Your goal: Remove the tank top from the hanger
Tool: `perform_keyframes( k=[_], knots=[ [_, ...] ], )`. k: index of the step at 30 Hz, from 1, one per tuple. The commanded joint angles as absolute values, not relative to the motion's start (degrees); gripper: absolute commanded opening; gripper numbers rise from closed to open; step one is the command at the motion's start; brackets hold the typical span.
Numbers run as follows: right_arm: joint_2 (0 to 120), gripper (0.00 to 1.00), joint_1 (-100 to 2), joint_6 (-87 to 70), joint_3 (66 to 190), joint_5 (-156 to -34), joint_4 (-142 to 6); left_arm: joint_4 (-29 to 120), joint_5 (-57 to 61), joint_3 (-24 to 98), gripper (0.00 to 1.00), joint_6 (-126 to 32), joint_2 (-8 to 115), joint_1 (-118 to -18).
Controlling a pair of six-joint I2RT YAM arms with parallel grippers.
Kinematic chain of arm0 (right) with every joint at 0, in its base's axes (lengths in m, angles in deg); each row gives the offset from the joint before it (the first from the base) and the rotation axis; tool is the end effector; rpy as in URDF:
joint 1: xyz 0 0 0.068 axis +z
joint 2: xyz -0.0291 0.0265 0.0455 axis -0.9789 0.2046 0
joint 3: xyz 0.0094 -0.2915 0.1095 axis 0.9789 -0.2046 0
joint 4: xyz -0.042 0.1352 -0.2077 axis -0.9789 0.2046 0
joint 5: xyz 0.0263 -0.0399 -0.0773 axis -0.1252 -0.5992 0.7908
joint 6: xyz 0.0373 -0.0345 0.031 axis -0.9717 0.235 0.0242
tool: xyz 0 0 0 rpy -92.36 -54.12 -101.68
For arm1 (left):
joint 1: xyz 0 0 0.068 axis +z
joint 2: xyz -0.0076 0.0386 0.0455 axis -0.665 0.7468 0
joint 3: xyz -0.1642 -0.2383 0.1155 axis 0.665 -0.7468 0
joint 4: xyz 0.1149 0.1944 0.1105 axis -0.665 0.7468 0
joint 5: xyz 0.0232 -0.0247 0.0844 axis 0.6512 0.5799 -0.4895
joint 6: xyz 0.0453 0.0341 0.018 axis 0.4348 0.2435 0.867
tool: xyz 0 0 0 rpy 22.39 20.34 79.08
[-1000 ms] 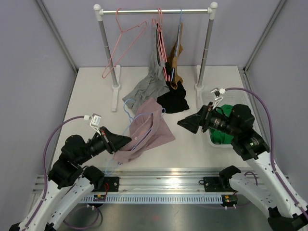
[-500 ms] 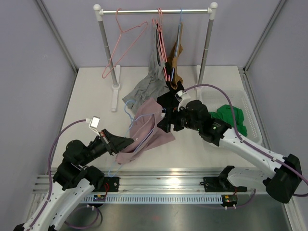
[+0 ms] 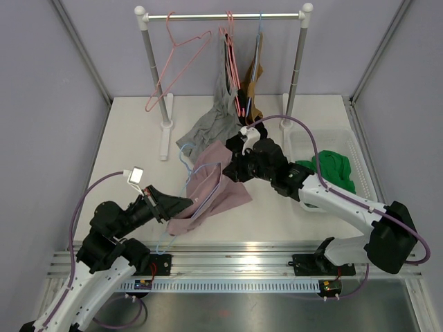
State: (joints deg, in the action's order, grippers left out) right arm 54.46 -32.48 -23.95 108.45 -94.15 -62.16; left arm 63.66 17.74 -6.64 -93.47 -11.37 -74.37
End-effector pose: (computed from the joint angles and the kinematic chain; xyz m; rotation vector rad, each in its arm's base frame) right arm 0.1994 0.2112 0.3341 -0.5093 2.0710 0.8403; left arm 0.0248 -0.0368 0.3027 -0.0188 1.7728 -1.5331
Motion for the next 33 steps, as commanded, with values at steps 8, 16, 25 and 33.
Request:
perform_keyframes(
  k=[8, 16, 25, 33],
  knots=[
    [53.9, 0.0, -32.0, -21.2, 110.7, -79.8, -65.2, 68.6, 18.6, -1.0, 0.0, -87.9, -12.0, -74.6],
    [57.4, 0.0, -36.2, -22.7, 117.0, -65.5, -53.9, 77.4, 20.5, 4.7, 0.0, -79.5, -11.3, -74.6],
    [54.4, 0.0, -37.0, -23.6, 113.9, -87.5, -58.3, 64.4, 24.7, 3.8, 0.0, -80.2, -11.0, -74.6],
    [38.0, 0.0, -37.1, -30.9, 104.1, -108.8, -65.4, 28.8, 22.3, 0.6, 0.0, -78.0, -2.2, -74.6]
  ],
)
